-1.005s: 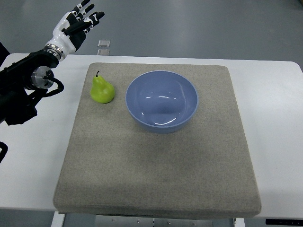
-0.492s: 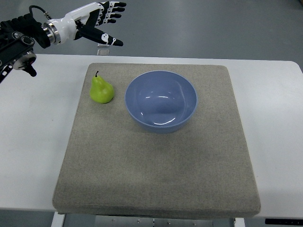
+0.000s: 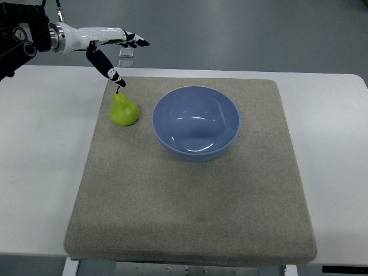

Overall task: Place pear in bowl with left hand
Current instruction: 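Swing the open left hand over the green pear, then close the left hand fingers around the green pear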

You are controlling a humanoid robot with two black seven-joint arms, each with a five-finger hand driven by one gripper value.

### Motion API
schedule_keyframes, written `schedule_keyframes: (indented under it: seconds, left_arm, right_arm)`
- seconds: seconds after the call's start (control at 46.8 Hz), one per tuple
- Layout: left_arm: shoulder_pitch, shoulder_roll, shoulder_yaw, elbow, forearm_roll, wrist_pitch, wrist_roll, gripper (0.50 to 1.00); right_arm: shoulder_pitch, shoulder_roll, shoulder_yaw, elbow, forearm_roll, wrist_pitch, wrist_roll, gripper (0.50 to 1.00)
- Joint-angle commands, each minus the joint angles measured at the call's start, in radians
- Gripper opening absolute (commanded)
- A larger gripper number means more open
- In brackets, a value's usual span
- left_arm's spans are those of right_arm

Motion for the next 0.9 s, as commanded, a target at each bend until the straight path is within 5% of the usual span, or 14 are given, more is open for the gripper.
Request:
schedule_keyframes:
  seconds: [0.0, 0.535, 0.877]
  left_arm:
    - [0.0, 0.001, 0.0, -0.013, 0.093, 0.001, -0.007, 0.986]
    - [0.018, 0.016, 0.006, -0.079, 0.251, -0.049, -0.036, 0.984]
    - [0.044, 0.004, 0.059, -0.067, 0.253, 0.0, -0.032, 0.986]
  right_arm:
    - [0.0, 0.0, 0.0, 0.0, 0.0, 0.0, 0.0, 0.926]
    - [0.0, 0.0, 0.0, 0.0, 0.0, 0.0, 0.0, 0.926]
    - [0.0, 0.0, 0.0, 0.0, 0.001, 0.0, 0.0, 0.926]
